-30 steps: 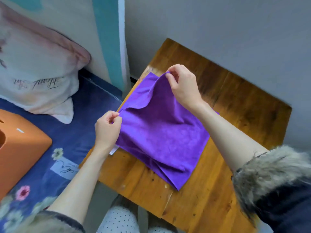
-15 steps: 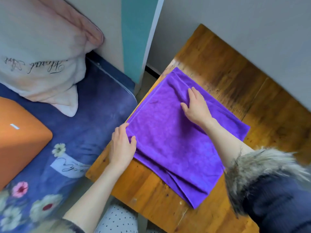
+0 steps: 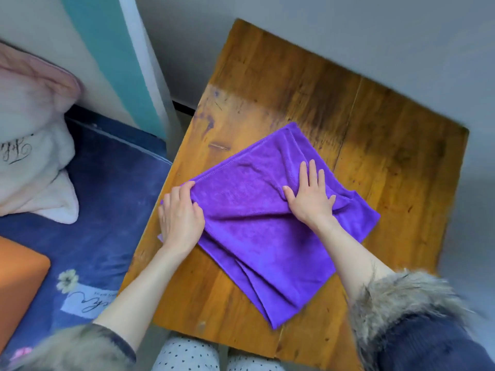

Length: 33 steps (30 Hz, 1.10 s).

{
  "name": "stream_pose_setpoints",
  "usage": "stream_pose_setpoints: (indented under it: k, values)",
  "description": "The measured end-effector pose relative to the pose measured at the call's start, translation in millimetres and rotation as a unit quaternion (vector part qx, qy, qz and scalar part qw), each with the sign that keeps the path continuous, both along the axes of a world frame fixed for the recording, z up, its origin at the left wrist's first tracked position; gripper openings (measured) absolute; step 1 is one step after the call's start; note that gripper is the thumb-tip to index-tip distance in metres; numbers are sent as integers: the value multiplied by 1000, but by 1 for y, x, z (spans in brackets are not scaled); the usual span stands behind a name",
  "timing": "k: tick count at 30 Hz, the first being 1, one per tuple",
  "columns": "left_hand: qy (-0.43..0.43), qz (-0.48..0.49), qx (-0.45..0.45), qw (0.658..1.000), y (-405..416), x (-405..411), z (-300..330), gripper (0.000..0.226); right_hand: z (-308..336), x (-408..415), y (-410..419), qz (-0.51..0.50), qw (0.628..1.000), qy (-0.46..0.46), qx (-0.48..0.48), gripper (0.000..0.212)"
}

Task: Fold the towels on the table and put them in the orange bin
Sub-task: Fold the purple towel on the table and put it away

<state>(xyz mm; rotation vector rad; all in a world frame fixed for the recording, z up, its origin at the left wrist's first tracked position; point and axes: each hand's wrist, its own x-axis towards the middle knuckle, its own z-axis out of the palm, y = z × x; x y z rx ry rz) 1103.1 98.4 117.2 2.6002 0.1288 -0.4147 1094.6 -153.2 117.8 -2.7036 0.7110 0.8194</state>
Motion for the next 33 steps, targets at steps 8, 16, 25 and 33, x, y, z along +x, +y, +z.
stream_pose_setpoints:
  k: [8,16,25,33]
  values:
    - [2,-120,-77,990,-68,26,9,58,14,-88,-45,-182,983,14,9,76]
    - [-21,-103,-58,993,-103,30,5,32,24,-102,-82,-256,961,-71,-71,45]
    - [-25,-91,-1,996,-90,46,1,22,13,-49,-135,-214,957,-192,-35,33]
    - [-27,-85,51,995,-97,54,-1,21,8,-39,-145,-134,975,-177,-29,17]
